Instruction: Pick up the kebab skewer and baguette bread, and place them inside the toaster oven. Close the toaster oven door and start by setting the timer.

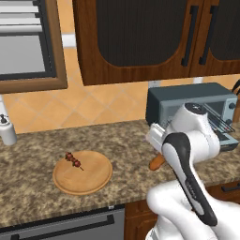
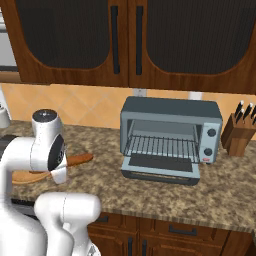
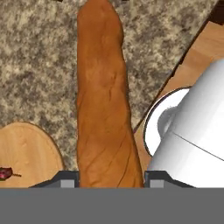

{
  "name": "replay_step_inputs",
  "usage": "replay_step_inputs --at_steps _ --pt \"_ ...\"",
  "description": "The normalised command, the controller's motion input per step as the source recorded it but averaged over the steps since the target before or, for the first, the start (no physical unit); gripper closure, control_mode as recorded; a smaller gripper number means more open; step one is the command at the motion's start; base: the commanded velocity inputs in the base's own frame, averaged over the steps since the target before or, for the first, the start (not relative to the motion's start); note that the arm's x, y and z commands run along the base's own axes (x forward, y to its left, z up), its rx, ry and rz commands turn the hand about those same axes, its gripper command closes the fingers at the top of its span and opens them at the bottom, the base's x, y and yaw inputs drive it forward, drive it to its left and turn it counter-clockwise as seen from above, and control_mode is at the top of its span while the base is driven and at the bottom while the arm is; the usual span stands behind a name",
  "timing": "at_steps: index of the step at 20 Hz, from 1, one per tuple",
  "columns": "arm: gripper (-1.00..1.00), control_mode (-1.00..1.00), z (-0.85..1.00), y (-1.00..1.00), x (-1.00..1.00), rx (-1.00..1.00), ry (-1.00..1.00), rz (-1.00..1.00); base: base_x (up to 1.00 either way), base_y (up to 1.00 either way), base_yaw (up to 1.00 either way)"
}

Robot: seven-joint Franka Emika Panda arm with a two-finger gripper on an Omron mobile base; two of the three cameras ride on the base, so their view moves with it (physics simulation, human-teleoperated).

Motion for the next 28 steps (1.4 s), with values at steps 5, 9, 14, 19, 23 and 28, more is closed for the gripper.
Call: replay_step_inputs --at_steps 5,9,14,19,23,28 --pt "1.0 -1.0 0.3 -1.0 -0.16 0.11 0.0 -0.37 0.0 0.0 0.0" --pt "1.0 -1.0 0.1 -1.0 0.0 0.03 -0.13 -0.21 0.0 0.0 0.0" --pt "1.0 -1.0 0.26 -0.97 0.0 0.02 -0.05 -0.23 0.0 0.0 0.0" --pt "1.0 -1.0 0.2 -0.76 0.15 0.0 -0.03 -0.21 0.0 0.0 0.0" --pt "1.0 -1.0 0.24 -0.59 0.46 0.0 -0.01 -0.14 0.0 0.0 0.0" --pt "1.0 -1.0 0.11 -0.3 0.71 0.0 -0.03 -0.03 0.0 0.0 0.0"
